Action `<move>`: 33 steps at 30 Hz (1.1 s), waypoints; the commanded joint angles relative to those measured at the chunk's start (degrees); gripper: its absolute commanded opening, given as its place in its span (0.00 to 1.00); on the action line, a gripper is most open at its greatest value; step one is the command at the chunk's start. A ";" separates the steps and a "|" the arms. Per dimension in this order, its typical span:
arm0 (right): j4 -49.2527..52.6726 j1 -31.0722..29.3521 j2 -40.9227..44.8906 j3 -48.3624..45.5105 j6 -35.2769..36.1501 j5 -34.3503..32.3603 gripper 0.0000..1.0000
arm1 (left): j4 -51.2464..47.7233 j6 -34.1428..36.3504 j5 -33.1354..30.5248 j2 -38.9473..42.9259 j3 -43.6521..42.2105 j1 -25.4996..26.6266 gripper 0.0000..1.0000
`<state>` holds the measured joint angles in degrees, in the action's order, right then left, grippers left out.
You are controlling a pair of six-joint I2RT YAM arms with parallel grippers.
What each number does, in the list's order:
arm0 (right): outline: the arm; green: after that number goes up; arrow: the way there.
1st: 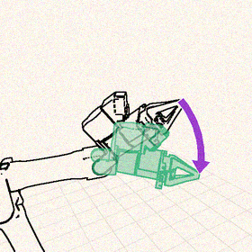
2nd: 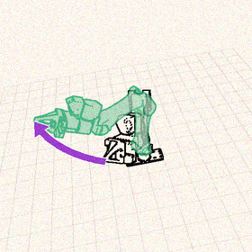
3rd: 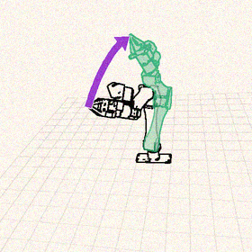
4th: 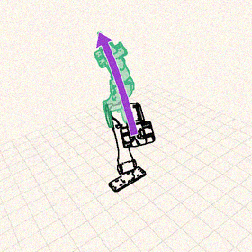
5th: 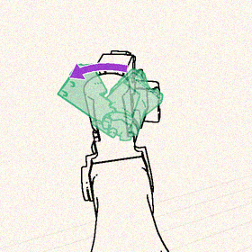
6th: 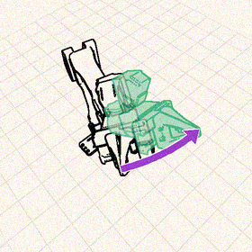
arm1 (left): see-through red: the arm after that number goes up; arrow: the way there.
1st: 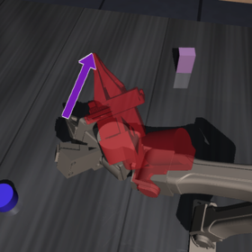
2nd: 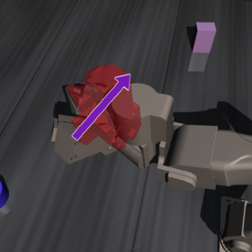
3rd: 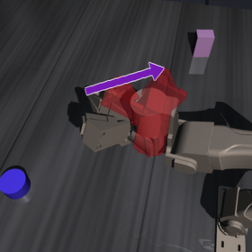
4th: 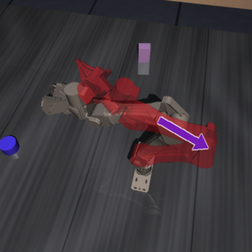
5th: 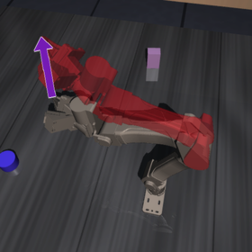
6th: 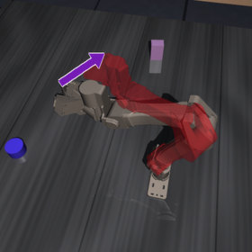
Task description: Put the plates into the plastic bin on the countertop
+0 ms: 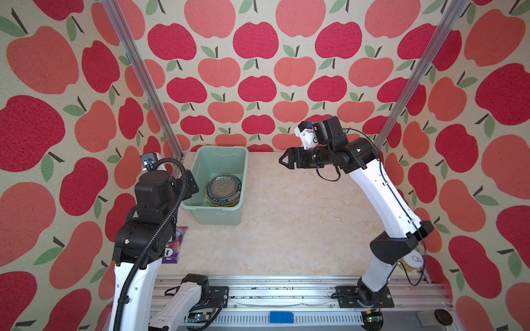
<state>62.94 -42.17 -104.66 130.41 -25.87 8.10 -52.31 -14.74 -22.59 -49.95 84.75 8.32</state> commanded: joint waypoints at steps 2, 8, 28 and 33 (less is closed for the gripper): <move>2.43 -5.74 -7.35 5.15 -4.12 -6.81 0.84 | -7.60 -2.54 -5.87 1.53 -0.08 -0.31 0.99; 5.93 -11.14 -21.32 18.50 -6.58 -7.83 0.78 | -8.70 -2.79 -4.92 1.79 -0.12 -0.41 0.99; -0.62 -12.50 -34.20 21.18 -8.56 -2.15 0.65 | -7.73 -4.33 -1.78 0.39 -1.01 -0.41 0.99; 0.15 -12.50 -36.20 21.13 -8.08 -1.26 0.50 | -6.99 -4.03 -1.25 -0.09 -1.17 -0.41 0.99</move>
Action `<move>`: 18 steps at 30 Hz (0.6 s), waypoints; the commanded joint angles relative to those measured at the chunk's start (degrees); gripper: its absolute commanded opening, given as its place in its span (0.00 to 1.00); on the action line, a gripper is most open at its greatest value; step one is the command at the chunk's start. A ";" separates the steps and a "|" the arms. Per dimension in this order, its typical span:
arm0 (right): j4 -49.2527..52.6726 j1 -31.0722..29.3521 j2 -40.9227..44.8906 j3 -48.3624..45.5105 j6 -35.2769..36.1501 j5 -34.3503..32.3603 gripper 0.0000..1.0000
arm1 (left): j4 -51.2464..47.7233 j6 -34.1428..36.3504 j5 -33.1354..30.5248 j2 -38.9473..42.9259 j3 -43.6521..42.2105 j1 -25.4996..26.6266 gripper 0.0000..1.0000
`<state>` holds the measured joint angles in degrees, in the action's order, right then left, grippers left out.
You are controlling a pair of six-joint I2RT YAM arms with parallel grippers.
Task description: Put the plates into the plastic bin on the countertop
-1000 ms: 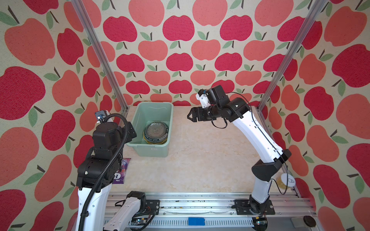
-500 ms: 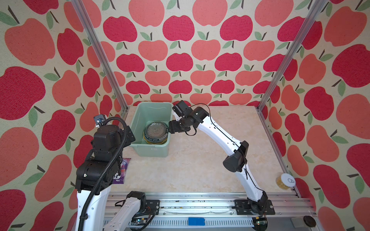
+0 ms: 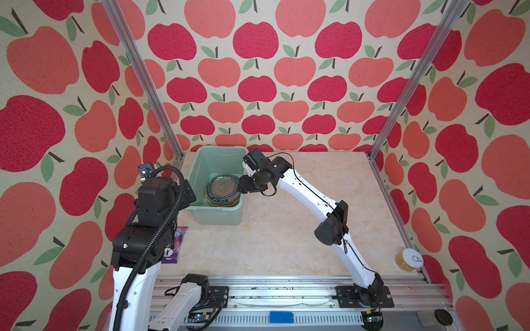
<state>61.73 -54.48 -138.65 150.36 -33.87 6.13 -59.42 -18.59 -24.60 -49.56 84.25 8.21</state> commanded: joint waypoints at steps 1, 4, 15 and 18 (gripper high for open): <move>1.45 -0.19 -2.39 1.16 0.04 0.57 0.48 | 0.22 -0.22 0.85 -0.61 -0.69 -0.23 0.99; 1.37 -0.19 -2.50 1.17 0.36 -0.19 0.43 | 0.67 -0.26 1.36 -0.80 -0.95 -0.25 0.99; 2.37 -0.01 -0.92 0.74 -1.35 -2.22 0.19 | 1.99 -1.92 2.18 0.51 -3.74 -0.28 0.99; 3.10 0.25 -0.67 0.68 -1.95 -2.59 0.13 | 2.43 -1.89 2.19 0.76 -4.22 -0.24 0.99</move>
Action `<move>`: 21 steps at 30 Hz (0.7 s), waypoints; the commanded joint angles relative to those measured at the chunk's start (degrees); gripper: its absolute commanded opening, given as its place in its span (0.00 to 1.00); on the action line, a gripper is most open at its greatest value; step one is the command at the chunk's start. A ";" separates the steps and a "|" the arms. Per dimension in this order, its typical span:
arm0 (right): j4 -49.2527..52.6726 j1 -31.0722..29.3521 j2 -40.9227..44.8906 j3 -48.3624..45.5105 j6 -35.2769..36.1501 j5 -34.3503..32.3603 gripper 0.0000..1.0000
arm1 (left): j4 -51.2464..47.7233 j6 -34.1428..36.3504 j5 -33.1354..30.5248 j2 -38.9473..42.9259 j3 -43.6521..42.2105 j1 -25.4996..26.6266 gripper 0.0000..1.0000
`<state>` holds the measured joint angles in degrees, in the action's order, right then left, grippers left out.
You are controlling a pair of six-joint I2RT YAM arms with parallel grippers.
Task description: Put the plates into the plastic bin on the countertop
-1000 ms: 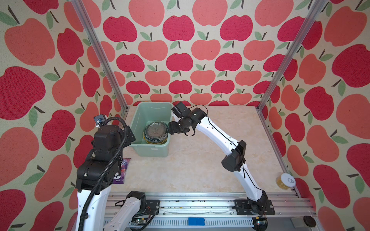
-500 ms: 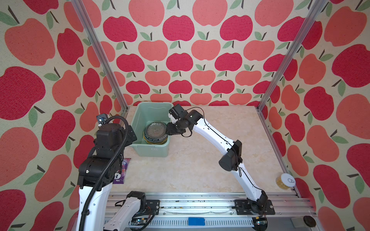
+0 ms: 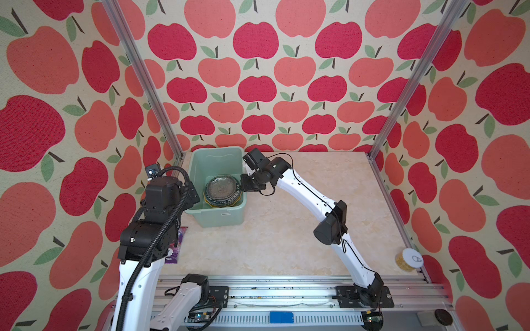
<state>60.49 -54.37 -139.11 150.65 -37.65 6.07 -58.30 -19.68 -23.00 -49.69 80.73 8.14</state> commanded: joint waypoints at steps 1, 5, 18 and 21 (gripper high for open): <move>4.59 0.14 0.04 0.32 1.71 -2.78 0.11 | 1.45 -0.68 0.59 0.91 -0.71 -0.21 0.99; 4.64 0.23 2.24 -1.56 1.39 -4.21 0.07 | 2.07 -0.07 0.24 1.61 -1.36 -0.21 0.99; 1.96 0.62 17.81 -21.06 0.89 -10.49 0.00 | 3.30 0.03 0.03 3.03 -3.82 -0.18 0.99; -0.47 1.40 23.01 -29.21 -0.42 -11.02 0.00 | 3.64 -0.16 0.32 2.87 -4.00 -0.17 0.99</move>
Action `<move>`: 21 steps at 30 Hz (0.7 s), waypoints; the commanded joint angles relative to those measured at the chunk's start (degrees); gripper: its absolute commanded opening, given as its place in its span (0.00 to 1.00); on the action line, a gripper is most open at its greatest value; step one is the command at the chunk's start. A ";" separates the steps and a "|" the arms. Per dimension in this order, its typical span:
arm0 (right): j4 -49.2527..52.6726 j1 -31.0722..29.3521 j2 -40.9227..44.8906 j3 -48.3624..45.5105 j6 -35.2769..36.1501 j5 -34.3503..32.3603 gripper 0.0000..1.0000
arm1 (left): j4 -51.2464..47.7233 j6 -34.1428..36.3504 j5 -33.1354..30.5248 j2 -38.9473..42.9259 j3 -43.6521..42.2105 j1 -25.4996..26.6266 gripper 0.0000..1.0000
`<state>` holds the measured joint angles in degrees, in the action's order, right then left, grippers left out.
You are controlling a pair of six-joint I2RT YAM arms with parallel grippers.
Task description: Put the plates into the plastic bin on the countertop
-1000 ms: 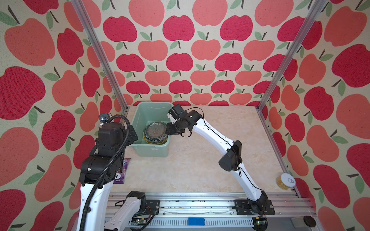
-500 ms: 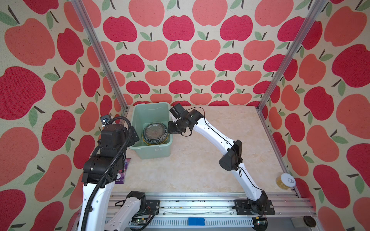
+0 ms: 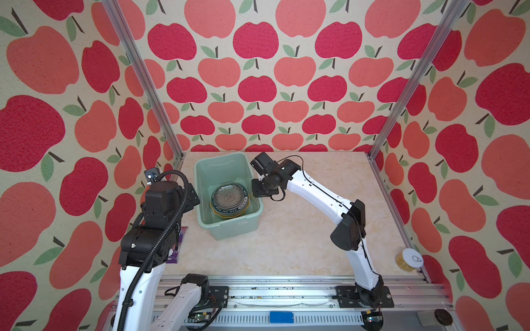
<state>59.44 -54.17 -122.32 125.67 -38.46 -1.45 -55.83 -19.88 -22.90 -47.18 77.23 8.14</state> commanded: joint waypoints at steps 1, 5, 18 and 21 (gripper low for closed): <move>-0.26 1.49 7.90 -6.88 -0.14 -3.85 0.00 | 1.25 -0.05 0.22 0.29 -0.50 -0.21 0.99; -3.34 3.39 16.31 -19.00 -3.01 -5.27 0.00 | 1.52 -0.32 0.52 -0.08 -0.37 -0.23 0.99; -4.35 6.44 39.26 -44.93 -11.99 -10.18 0.00 | 2.99 -0.51 1.20 -3.73 0.68 2.50 0.99; -3.76 6.40 42.34 -47.62 -12.37 -10.53 0.00 | 3.99 -0.21 0.66 -4.57 0.90 4.19 0.99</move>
<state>55.51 -48.18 -83.81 79.07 -47.81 -9.17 -53.43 -20.08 -21.61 -51.46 77.14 11.25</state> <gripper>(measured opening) 0.173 0.992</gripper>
